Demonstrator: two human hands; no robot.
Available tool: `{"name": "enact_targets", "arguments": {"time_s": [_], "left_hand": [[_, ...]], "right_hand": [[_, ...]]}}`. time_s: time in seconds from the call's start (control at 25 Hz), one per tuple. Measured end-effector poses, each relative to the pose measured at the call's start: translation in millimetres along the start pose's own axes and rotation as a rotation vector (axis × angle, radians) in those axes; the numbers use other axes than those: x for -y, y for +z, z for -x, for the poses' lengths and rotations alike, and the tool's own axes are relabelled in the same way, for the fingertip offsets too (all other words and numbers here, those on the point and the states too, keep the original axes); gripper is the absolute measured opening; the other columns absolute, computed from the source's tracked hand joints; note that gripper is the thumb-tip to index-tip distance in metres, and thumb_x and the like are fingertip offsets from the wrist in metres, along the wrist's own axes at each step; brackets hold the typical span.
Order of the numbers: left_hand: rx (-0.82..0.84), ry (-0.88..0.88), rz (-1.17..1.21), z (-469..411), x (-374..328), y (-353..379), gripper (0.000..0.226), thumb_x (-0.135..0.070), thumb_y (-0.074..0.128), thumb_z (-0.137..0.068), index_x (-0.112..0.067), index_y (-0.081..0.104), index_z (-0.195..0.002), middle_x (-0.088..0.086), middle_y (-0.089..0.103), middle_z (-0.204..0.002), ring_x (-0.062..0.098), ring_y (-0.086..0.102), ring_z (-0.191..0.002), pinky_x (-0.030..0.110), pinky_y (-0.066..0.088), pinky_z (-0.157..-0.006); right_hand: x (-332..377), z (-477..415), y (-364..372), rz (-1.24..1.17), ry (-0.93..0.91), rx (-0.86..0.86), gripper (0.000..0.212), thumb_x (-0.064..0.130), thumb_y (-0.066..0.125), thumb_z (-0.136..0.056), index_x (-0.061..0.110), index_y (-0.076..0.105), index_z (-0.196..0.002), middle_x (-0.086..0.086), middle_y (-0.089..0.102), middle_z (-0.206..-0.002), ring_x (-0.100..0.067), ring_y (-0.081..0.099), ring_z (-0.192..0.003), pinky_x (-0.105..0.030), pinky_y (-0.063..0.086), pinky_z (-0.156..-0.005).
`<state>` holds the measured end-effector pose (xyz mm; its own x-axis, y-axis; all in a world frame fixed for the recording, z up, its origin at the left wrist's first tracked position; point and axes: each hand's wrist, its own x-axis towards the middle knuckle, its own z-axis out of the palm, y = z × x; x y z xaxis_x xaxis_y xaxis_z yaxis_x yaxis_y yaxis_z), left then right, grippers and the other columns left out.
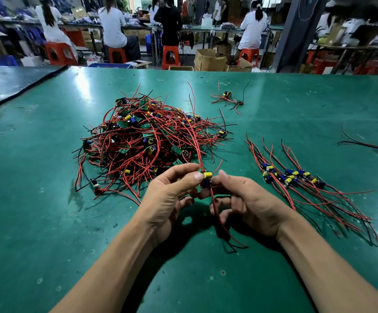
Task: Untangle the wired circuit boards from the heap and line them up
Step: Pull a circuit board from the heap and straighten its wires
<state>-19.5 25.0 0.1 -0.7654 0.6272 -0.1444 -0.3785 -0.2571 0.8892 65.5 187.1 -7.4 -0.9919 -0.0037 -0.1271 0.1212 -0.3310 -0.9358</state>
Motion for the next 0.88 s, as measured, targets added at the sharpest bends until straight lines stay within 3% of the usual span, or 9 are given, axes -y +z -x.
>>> {"name": "enact_targets", "arguments": {"time_s": [0.08, 0.2, 0.36, 0.44, 0.56, 0.64, 0.72, 0.8, 0.88], "left_hand": [[0.005, 0.001, -0.005, 0, 2, 1, 0.029, -0.018, 0.080, -0.059, -0.015, 0.075, -0.088, 0.004, 0.072, -0.088, 0.009, 0.057, -0.061, 0.017, 0.042, -0.055], [0.018, -0.012, 0.025, -1, 3, 2, 0.028, -0.017, 0.079, -0.062, -0.015, 0.074, -0.090, 0.004, 0.071, -0.087, 0.010, 0.055, -0.059, 0.018, 0.044, -0.056], [0.011, -0.006, 0.023, -2, 8, 1, 0.027, -0.016, 0.076, -0.066, -0.013, 0.073, -0.093, 0.008, 0.072, -0.088, 0.010, 0.055, -0.055, 0.019, 0.047, -0.055], [0.025, 0.024, -0.047, -2, 12, 3, 0.025, -0.014, 0.076, -0.068, -0.012, 0.074, -0.092, 0.011, 0.070, -0.087, 0.010, 0.053, -0.055, 0.020, 0.044, -0.053], [0.093, 0.102, -0.198, 0, 18, 6, 0.034, -0.016, 0.077, -0.073, -0.017, 0.074, -0.107, 0.014, 0.073, -0.099, 0.010, 0.054, -0.063, 0.020, 0.042, -0.055], [0.151, 0.188, -0.257, 1, 20, 7, 0.041, -0.021, 0.076, -0.077, -0.026, 0.070, -0.117, 0.004, 0.074, -0.109, 0.010, 0.062, -0.079, 0.018, 0.048, -0.065], [0.187, 0.246, -0.253, 1, 19, 9, 0.042, -0.018, 0.072, -0.084, -0.025, 0.065, -0.125, -0.002, 0.072, -0.116, 0.009, 0.067, -0.103, 0.017, 0.051, -0.087], [0.149, 0.239, -0.220, 2, 19, 11, 0.036, -0.019, 0.071, -0.085, -0.024, 0.069, -0.120, -0.002, 0.072, -0.116, 0.012, 0.065, -0.112, 0.032, 0.050, -0.101], [0.084, 0.182, -0.152, 3, 19, 12, 0.032, -0.028, 0.075, -0.079, -0.021, 0.075, -0.111, 0.004, 0.073, -0.113, 0.021, 0.065, -0.114, 0.050, 0.046, -0.105]], "right_hand": [[-1, 0, -1, 0.032, -0.022, -0.019, 0.031, 0.038, 0.087, -0.071, 0.021, 0.078, -0.095, -0.005, 0.073, -0.093, -0.010, 0.065, -0.067, -0.023, 0.054, -0.058], [-2, -1, 0, 0.016, -0.043, -0.058, 0.022, 0.023, 0.085, -0.066, 0.021, 0.079, -0.087, -0.001, 0.073, -0.082, -0.006, 0.068, -0.073, -0.020, 0.054, -0.060], [2, 1, -1, -0.186, -0.103, -0.093, 0.042, 0.019, 0.097, -0.055, 0.015, 0.078, -0.092, -0.005, 0.069, -0.081, -0.009, 0.060, -0.059, -0.019, 0.050, -0.052], [6, 3, -1, -0.279, -0.139, -0.112, 0.046, 0.018, 0.097, -0.053, 0.012, 0.076, -0.092, -0.007, 0.070, -0.083, -0.011, 0.062, -0.056, -0.022, 0.053, -0.052], [8, 3, 4, -0.352, -0.170, -0.168, 0.041, 0.017, 0.087, -0.061, 0.009, 0.066, -0.095, -0.004, 0.071, -0.081, -0.008, 0.063, -0.054, -0.019, 0.055, -0.051], [5, 0, 11, -0.320, -0.191, -0.212, 0.029, 0.019, 0.079, -0.067, 0.015, 0.063, -0.091, 0.001, 0.065, -0.075, -0.006, 0.055, -0.049, -0.017, 0.048, -0.047], [0, -5, 19, -0.268, -0.217, -0.254, 0.019, 0.019, 0.078, -0.069, 0.019, 0.063, -0.081, 0.003, 0.056, -0.068, -0.005, 0.045, -0.046, -0.015, 0.038, -0.043], [-5, -7, 23, -0.188, -0.255, -0.291, 0.020, 0.021, 0.078, -0.071, 0.019, 0.061, -0.082, 0.006, 0.051, -0.062, -0.003, 0.040, -0.044, -0.013, 0.034, -0.040], [-8, -8, 25, -0.145, -0.284, -0.304, 0.019, 0.022, 0.078, -0.072, 0.018, 0.063, -0.083, 0.007, 0.053, -0.062, -0.002, 0.041, -0.044, -0.013, 0.034, -0.040]]}}
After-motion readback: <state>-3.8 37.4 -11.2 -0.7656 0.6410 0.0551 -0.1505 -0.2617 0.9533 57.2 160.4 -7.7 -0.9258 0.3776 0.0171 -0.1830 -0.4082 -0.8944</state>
